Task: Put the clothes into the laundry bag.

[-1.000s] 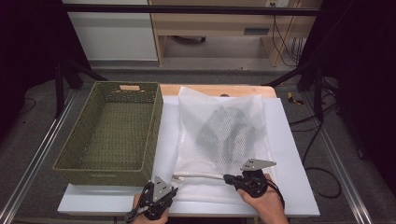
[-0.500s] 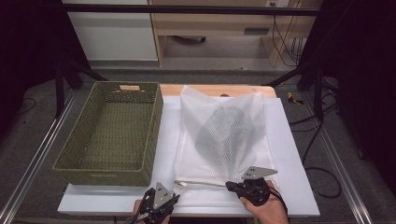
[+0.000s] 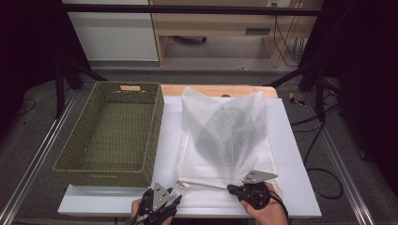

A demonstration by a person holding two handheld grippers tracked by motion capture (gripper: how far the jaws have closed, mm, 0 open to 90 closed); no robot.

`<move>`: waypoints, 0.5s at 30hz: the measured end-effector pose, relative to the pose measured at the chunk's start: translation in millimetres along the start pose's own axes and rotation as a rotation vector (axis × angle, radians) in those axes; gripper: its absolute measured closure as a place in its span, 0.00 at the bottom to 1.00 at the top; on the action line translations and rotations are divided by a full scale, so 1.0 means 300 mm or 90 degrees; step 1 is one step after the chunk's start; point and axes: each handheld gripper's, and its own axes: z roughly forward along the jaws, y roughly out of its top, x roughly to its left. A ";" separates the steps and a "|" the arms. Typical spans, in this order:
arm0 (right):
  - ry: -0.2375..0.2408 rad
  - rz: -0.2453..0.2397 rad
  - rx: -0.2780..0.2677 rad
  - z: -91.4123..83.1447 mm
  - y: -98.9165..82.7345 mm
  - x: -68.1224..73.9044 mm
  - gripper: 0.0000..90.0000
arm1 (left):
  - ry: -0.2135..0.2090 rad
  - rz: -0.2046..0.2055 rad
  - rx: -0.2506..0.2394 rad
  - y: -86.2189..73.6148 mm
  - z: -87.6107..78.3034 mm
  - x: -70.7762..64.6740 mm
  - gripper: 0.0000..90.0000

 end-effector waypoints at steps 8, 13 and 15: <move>-0.004 -0.005 -0.013 0.009 0.003 0.009 0.91 | 0.009 0.009 -0.010 0.004 0.002 -0.003 0.46; -0.005 -0.011 -0.018 0.014 0.005 0.015 0.86 | 0.012 0.010 -0.012 0.004 0.002 0.002 0.43; -0.006 -0.013 -0.024 0.013 0.006 0.016 0.84 | 0.016 0.009 -0.014 0.005 0.002 0.006 0.42</move>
